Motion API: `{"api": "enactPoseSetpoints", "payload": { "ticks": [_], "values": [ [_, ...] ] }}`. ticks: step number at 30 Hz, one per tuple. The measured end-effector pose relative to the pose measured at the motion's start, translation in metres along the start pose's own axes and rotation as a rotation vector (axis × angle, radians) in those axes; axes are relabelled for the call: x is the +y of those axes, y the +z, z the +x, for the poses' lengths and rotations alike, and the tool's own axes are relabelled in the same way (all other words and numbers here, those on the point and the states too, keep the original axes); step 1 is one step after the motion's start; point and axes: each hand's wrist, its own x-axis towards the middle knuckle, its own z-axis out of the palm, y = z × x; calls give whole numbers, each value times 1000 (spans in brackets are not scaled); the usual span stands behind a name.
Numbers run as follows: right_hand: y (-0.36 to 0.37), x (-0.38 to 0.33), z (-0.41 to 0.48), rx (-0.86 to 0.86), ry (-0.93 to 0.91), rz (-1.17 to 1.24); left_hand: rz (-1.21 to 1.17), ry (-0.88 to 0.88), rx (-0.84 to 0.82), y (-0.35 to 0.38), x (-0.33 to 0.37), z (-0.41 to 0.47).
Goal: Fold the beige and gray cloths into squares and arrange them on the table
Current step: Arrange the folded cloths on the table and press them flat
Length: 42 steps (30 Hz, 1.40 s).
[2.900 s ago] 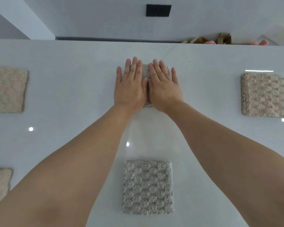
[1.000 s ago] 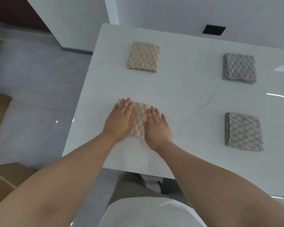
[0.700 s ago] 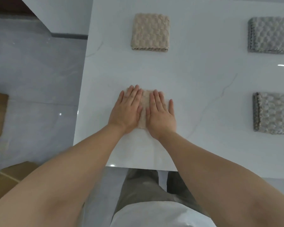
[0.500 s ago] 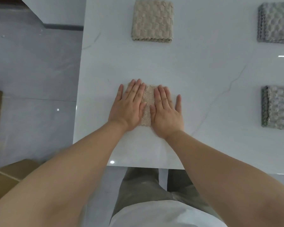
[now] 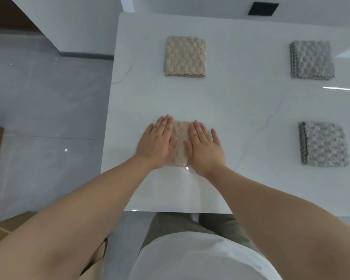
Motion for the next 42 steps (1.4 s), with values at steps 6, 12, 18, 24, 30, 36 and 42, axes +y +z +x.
{"api": "enactPoseSetpoints", "payload": {
  "ticks": [6, 12, 18, 24, 30, 36, 42],
  "values": [
    [-35, 13, 26, 91, 59, 65, -87, -21, 113, -45, 1, 50],
    [-77, 42, 127, 146, 37, 47, -93, -96, 176, -79, 2, 142],
    [-102, 54, 224, 142, 0, 47, -74, -78, 197, -92, -4, 221],
    [-109, 55, 275, 150, -109, 14, -11, -31, 198, -93, -18, 275],
    [-86, 58, 289, 104, -60, 34, 51, 87, 222, -64, -37, 285],
    [-76, 55, 290, 134, -1, 34, -20, -12, 250, -53, -33, 282],
    [-81, 69, 292, 112, -99, -45, 80, 115, 185, -56, -49, 283]
  ]
}}
